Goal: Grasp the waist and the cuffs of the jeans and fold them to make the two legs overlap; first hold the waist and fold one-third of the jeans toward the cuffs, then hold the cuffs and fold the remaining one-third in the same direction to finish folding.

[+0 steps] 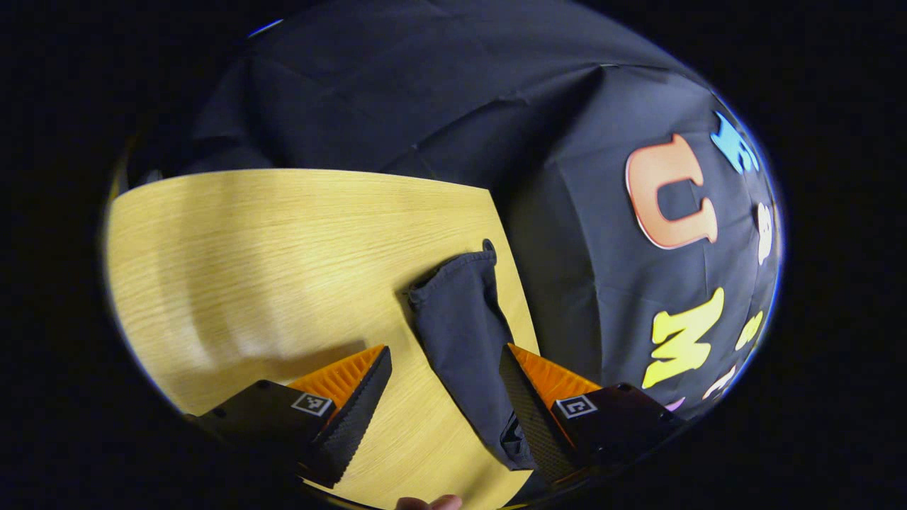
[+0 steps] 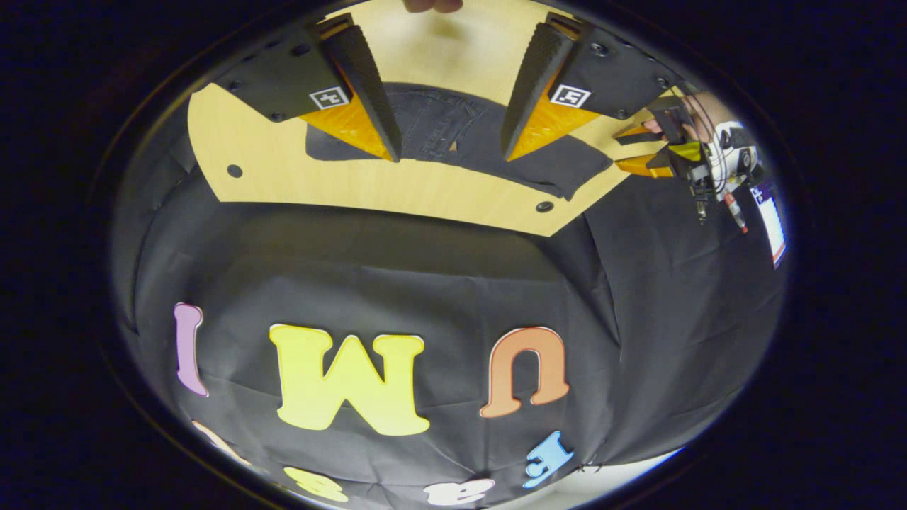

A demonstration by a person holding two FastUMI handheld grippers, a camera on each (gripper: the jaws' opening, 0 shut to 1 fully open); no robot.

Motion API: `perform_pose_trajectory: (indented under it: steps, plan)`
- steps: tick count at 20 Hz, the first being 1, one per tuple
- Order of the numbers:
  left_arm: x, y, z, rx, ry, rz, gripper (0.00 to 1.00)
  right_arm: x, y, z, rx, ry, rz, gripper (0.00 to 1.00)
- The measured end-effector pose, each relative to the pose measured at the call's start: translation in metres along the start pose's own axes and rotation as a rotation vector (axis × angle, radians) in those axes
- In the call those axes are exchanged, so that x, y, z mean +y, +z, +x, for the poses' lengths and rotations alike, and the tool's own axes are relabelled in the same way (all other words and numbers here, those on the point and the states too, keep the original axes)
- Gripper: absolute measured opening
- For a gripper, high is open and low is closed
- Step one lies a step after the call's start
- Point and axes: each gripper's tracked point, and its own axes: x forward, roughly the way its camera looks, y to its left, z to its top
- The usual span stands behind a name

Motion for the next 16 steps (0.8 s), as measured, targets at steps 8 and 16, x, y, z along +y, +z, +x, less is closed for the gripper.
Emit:
perform_pose_trajectory:
  steps: [8, 16]
  plan:
    - [-0.010, 0.000, 0.042, 0.026, -0.049, -0.121, 0.98, -0.034, -0.028, -0.021, 0.073, -0.048, 0.032, 0.92]
    - [-0.029, 0.009, 0.070, -0.010, -0.112, -0.158, 0.98, -0.052, -0.038, -0.031, 0.103, -0.072, 0.038, 0.94]
